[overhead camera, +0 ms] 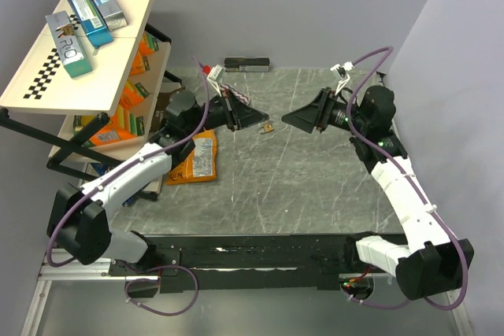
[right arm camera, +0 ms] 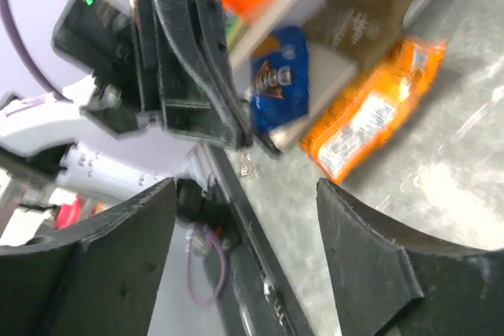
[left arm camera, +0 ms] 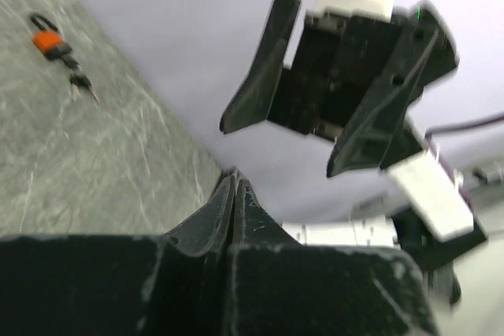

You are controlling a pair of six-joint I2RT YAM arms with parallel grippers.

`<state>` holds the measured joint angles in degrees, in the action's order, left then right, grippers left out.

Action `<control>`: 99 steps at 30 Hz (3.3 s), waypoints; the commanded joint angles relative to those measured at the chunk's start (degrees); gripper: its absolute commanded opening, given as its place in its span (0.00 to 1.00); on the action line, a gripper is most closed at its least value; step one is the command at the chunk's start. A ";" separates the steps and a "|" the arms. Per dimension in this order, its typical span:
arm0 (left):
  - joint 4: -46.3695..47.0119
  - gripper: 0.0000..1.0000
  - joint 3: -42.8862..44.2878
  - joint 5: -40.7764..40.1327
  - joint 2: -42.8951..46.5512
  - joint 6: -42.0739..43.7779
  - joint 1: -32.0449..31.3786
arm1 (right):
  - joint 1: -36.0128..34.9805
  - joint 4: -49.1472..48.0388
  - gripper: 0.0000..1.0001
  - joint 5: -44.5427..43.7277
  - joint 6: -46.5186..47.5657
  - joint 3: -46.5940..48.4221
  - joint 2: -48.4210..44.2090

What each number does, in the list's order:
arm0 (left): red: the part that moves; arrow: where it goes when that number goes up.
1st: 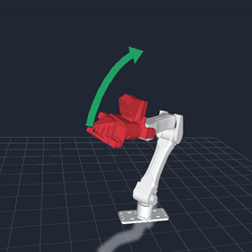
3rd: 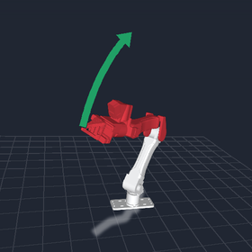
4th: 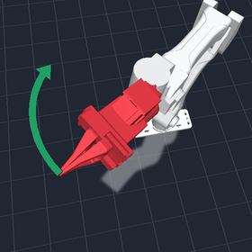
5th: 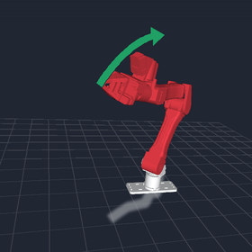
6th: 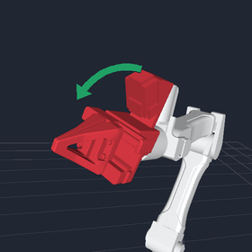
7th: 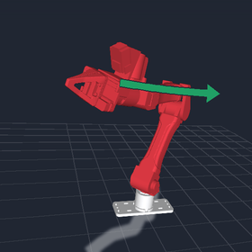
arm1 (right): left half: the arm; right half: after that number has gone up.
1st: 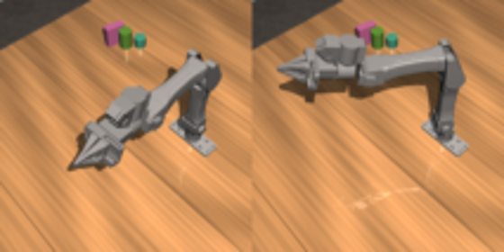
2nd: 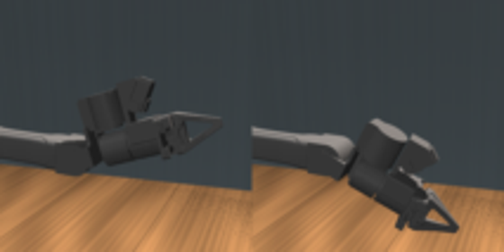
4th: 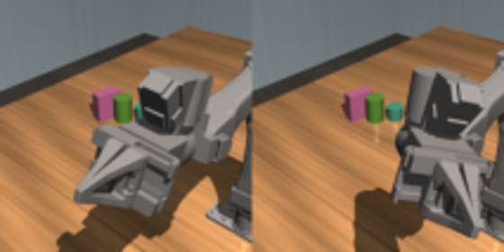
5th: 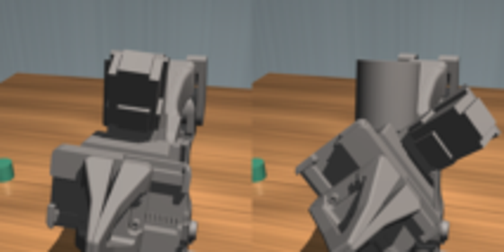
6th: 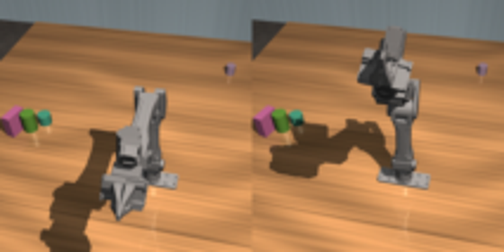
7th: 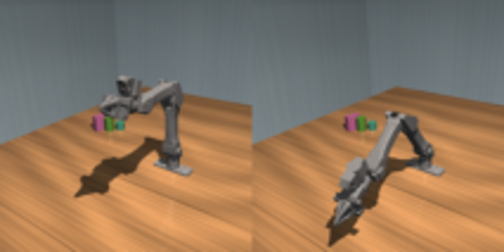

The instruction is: Unlock with the key

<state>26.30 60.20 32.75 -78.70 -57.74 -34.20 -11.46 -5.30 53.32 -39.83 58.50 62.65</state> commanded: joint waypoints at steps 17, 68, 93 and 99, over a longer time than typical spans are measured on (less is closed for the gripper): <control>-15.32 0.01 12.48 29.82 -4.63 15.11 2.12 | -8.93 29.66 0.33 10.66 24.02 13.22 6.96; -9.68 0.85 8.96 20.87 -1.73 13.33 0.88 | -6.66 10.67 0.00 5.05 9.79 2.77 1.51; -56.71 0.58 41.74 -20.01 -42.32 26.70 5.81 | 4.43 23.32 0.00 -12.62 18.30 3.28 -4.38; -60.13 0.54 49.47 -22.20 -50.50 27.94 5.63 | 4.52 23.50 0.00 -12.54 19.09 5.66 -1.49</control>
<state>-30.15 104.40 13.56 -126.58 -32.38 -28.10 -7.14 18.92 41.23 -21.89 60.34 59.59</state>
